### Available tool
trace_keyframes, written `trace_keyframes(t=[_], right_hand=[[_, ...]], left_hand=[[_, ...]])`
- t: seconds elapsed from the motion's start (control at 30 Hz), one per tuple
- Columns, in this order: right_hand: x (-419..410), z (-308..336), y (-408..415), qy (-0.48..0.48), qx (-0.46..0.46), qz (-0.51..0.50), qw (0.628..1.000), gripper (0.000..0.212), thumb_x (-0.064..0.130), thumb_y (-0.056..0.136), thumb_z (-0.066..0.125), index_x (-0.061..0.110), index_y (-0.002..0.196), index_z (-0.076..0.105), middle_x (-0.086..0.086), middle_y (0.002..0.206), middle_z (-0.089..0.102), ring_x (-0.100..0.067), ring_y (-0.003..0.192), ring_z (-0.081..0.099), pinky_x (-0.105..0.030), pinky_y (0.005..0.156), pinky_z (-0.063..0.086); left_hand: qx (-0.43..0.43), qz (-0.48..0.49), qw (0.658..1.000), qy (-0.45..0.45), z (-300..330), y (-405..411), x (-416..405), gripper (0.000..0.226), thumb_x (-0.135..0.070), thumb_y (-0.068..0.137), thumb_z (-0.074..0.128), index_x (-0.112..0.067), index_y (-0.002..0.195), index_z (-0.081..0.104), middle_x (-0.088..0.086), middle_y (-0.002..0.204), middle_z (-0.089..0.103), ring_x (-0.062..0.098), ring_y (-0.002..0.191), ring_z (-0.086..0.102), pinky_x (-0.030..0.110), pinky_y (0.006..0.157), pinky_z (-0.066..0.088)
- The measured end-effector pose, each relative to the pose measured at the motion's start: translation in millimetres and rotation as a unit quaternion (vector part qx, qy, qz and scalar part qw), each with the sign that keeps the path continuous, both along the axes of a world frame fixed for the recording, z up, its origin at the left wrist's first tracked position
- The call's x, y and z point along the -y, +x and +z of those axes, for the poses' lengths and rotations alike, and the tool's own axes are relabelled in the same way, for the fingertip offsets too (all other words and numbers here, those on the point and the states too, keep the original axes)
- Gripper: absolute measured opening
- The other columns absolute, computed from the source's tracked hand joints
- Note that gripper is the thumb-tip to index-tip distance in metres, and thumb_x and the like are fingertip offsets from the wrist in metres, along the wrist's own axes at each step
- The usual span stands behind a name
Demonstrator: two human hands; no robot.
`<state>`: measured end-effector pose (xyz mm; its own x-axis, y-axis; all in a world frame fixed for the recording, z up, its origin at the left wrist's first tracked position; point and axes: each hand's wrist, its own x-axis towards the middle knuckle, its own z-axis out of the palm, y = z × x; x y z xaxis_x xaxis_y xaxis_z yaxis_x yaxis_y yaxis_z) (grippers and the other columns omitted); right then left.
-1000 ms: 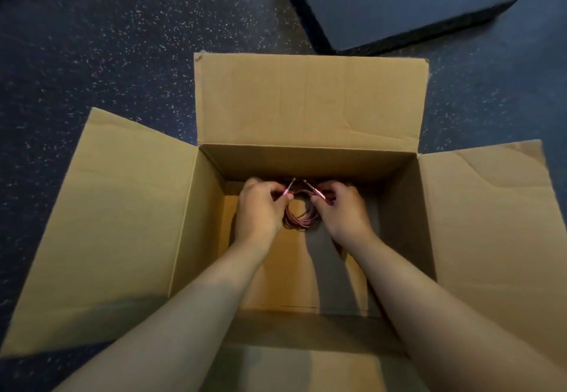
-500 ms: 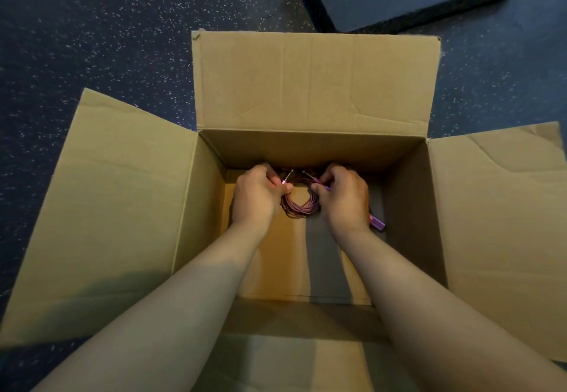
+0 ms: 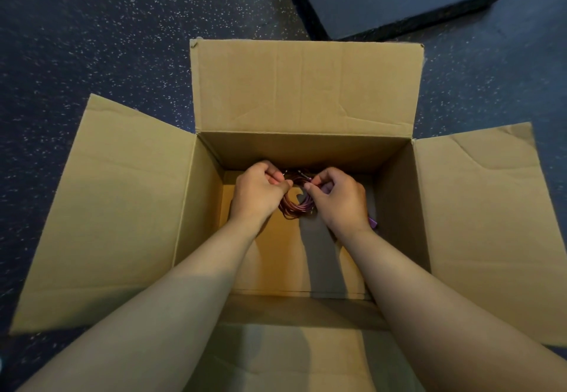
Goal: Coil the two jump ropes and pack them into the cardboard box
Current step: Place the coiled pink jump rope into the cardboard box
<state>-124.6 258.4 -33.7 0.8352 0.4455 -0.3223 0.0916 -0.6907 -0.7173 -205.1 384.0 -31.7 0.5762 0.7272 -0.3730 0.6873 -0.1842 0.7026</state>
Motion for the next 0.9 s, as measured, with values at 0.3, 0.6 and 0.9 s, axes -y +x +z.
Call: trace_keyframes(t=[0.3,0.6,0.9], right_hand=[[16,26,-4,-0.015,0.036,0.043,0.998,0.01,0.028,0.094,0.07,0.019,0.099,0.07,0.002,0.086,0.066,-0.009,0.075,0.059,-0.017,0.055,0.037],[122,185,-15,-0.035,0.084,0.035,0.995,0.017,0.029,0.099,0.063,0.029,0.115,0.069,0.011,0.1,0.069,-0.001,0.088,0.062,-0.015,0.073,0.048],[408,378,-114,-0.178,0.233,-0.163,0.942,0.007,0.034,0.094,0.066,0.03,0.097,0.071,0.014,0.082,0.068,-0.011,0.077,0.061,-0.034,0.079,0.055]], left_hand=[[-0.005,-0.053,0.998,0.028,15,-10,4,0.013,-0.03,0.089,0.075,-0.025,0.097,0.067,-0.005,0.097,0.067,0.011,0.087,0.064,0.021,0.066,0.046],[-0.064,-0.407,0.893,0.18,164,23,68,0.014,-0.032,0.099,0.057,-0.027,0.108,0.067,-0.005,0.106,0.067,0.016,0.096,0.06,0.038,0.083,0.054],[0.06,-0.7,0.649,0.293,386,34,287,0.018,-0.037,0.099,0.059,-0.027,0.11,0.069,-0.007,0.107,0.071,0.019,0.105,0.064,0.032,0.087,0.049]])
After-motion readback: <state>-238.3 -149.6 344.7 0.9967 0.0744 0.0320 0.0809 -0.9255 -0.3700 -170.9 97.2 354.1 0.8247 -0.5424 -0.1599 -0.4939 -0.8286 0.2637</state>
